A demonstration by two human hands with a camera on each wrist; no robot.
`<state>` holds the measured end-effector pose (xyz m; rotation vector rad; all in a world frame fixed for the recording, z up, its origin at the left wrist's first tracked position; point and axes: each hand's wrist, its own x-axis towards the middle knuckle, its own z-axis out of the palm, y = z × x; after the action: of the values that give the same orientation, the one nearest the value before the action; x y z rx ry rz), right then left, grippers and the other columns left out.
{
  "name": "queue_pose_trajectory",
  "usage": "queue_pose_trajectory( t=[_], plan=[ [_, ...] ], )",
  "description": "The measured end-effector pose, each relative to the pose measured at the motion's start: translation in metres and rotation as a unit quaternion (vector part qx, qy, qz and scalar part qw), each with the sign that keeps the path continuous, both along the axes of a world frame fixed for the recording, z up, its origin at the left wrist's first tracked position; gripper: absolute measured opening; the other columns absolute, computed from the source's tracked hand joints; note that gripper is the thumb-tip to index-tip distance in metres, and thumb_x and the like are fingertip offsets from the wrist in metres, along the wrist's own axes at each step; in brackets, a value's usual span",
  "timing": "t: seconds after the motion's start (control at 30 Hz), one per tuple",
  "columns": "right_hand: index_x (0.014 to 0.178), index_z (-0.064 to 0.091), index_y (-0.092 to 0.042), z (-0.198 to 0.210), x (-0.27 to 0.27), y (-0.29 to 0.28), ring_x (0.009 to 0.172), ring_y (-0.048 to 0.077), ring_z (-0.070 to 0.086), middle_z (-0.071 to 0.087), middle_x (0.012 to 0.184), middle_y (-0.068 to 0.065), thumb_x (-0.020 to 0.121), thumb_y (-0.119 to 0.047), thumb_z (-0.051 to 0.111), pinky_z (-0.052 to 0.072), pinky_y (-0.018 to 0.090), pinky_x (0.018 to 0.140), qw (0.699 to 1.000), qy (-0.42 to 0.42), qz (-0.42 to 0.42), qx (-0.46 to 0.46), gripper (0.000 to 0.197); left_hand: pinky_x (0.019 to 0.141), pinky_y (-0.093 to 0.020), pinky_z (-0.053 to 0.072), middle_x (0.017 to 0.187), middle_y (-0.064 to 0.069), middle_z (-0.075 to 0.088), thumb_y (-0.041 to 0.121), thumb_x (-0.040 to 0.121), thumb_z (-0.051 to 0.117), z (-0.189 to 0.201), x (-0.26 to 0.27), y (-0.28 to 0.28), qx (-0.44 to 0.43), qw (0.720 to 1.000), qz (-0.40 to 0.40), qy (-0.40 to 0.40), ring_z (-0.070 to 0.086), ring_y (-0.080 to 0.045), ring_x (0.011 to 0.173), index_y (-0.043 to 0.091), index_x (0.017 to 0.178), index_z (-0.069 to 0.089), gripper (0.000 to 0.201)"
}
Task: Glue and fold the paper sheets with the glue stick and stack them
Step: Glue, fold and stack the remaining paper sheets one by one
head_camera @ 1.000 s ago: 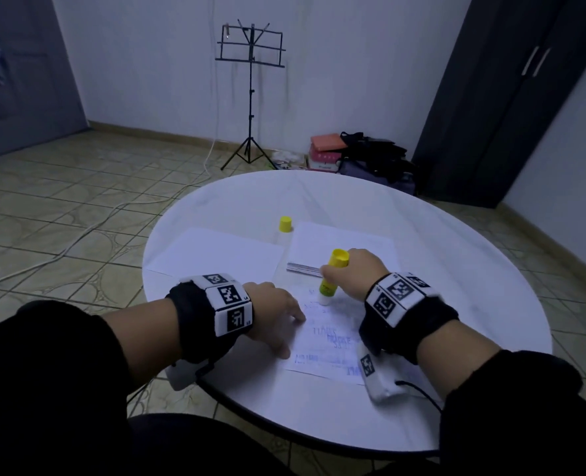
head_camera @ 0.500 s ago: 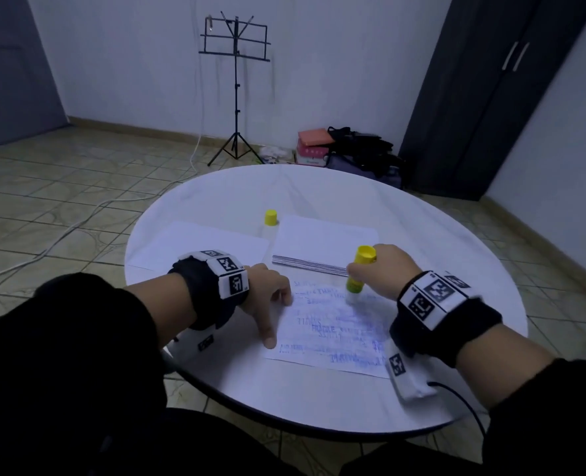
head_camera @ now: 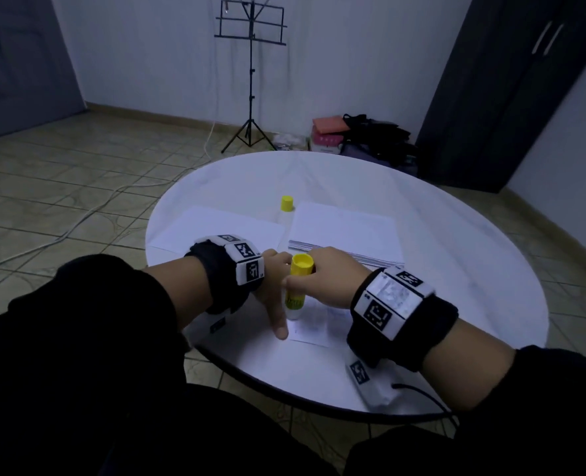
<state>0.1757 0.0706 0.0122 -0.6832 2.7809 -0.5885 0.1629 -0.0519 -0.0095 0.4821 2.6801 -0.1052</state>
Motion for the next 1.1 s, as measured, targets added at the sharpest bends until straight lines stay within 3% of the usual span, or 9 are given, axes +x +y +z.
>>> queue_pose_trajectory(
  t=[0.13, 0.33, 0.47, 0.57, 0.67, 0.8, 0.87, 0.97, 1.1],
  plan=[
    [0.062, 0.044, -0.018, -0.001, 0.010, 0.014, 0.072, 0.017, 0.048, 0.048, 0.068, -0.002, 0.083, -0.031, 0.062, 0.034, 0.027, 0.056, 1.000, -0.014, 0.005, 0.024, 0.031, 0.109, -0.034, 0.024, 0.151, -0.002, 0.023, 0.056, 0.062, 0.081, -0.003, -0.002, 0.001, -0.031, 0.999, 0.006, 0.002, 0.023, -0.027, 0.138, 0.027, 0.146, 0.030, 0.102],
    [0.085, 0.062, -0.011, 0.003, 0.017, 0.077, 0.088, 0.021, 0.060, 0.065, 0.092, 0.003, 0.077, -0.031, 0.066, 0.049, 0.034, 0.077, 0.998, -0.030, -0.041, 0.034, 0.022, 0.108, -0.036, 0.026, 0.149, -0.001, 0.027, 0.059, 0.059, 0.081, -0.005, -0.005, 0.005, -0.063, 0.998, 0.008, 0.016, 0.026, -0.027, 0.136, 0.027, 0.142, 0.031, 0.103],
    [0.093, 0.068, -0.013, 0.011, 0.014, 0.122, 0.094, 0.019, 0.062, 0.068, 0.098, 0.002, 0.076, -0.026, 0.068, 0.051, 0.037, 0.085, 0.994, -0.063, -0.074, 0.048, 0.021, 0.109, -0.036, 0.024, 0.148, 0.001, 0.028, 0.060, 0.058, 0.081, -0.007, -0.006, 0.005, -0.073, 0.997, 0.011, 0.020, 0.024, -0.025, 0.136, 0.028, 0.144, 0.031, 0.105],
    [0.092, 0.068, -0.005, 0.017, 0.005, 0.139, 0.085, 0.023, 0.062, 0.068, 0.089, 0.006, 0.078, -0.025, 0.068, 0.050, 0.034, 0.076, 0.989, -0.084, -0.114, 0.046, 0.024, 0.110, -0.039, 0.024, 0.148, 0.003, 0.027, 0.062, 0.056, 0.081, -0.009, -0.008, 0.006, -0.085, 0.996, 0.012, 0.024, 0.024, -0.025, 0.136, 0.030, 0.145, 0.028, 0.108],
    [0.089, 0.067, 0.000, 0.017, -0.008, 0.140, 0.075, 0.021, 0.054, 0.059, 0.080, 0.006, 0.082, -0.024, 0.065, 0.042, 0.029, 0.066, 0.983, -0.048, -0.179, -0.005, 0.025, 0.111, -0.043, 0.026, 0.149, 0.005, 0.026, 0.065, 0.052, 0.081, -0.011, -0.010, 0.006, -0.093, 0.995, 0.019, 0.018, 0.023, -0.024, 0.136, 0.034, 0.146, 0.024, 0.115],
    [0.075, 0.053, -0.007, 0.010, -0.020, 0.136, 0.065, 0.018, 0.045, 0.049, 0.073, 0.004, 0.084, -0.024, 0.060, 0.032, 0.027, 0.054, 0.975, -0.019, -0.222, 0.024, 0.020, 0.111, -0.044, 0.027, 0.148, 0.005, 0.026, 0.066, 0.051, 0.081, -0.011, -0.011, 0.007, -0.101, 0.995, 0.019, 0.018, 0.023, -0.024, 0.137, 0.034, 0.146, 0.024, 0.116],
    [0.074, 0.050, -0.009, 0.009, -0.019, 0.139, 0.063, 0.018, 0.044, 0.048, 0.072, 0.004, 0.082, -0.025, 0.061, 0.032, 0.027, 0.054, 0.972, -0.041, -0.229, 0.025, 0.020, 0.109, -0.041, 0.027, 0.148, 0.003, 0.027, 0.063, 0.053, 0.082, -0.012, -0.010, 0.007, -0.100, 0.995, 0.020, 0.017, 0.024, -0.024, 0.136, 0.033, 0.145, 0.024, 0.113],
    [0.074, 0.057, -0.009, 0.014, -0.007, 0.147, 0.060, 0.017, 0.047, 0.054, 0.069, 0.003, 0.079, -0.024, 0.065, 0.034, 0.022, 0.052, 0.974, -0.100, -0.201, 0.027, 0.017, 0.109, -0.037, 0.025, 0.147, 0.002, 0.027, 0.059, 0.057, 0.083, -0.013, -0.008, 0.005, -0.080, 0.996, 0.022, 0.017, 0.024, -0.025, 0.136, 0.030, 0.144, 0.027, 0.107],
    [0.092, 0.067, -0.005, 0.019, 0.004, 0.161, 0.058, 0.014, 0.055, 0.064, 0.067, 0.002, 0.072, -0.020, 0.076, 0.028, 0.021, 0.044, 0.969, -0.173, -0.175, 0.001, 0.026, 0.111, -0.038, 0.024, 0.148, 0.002, 0.026, 0.056, 0.057, 0.084, -0.013, -0.008, 0.003, -0.054, 0.998, 0.032, -0.001, 0.024, -0.025, 0.136, 0.028, 0.144, 0.026, 0.107]
  ],
)
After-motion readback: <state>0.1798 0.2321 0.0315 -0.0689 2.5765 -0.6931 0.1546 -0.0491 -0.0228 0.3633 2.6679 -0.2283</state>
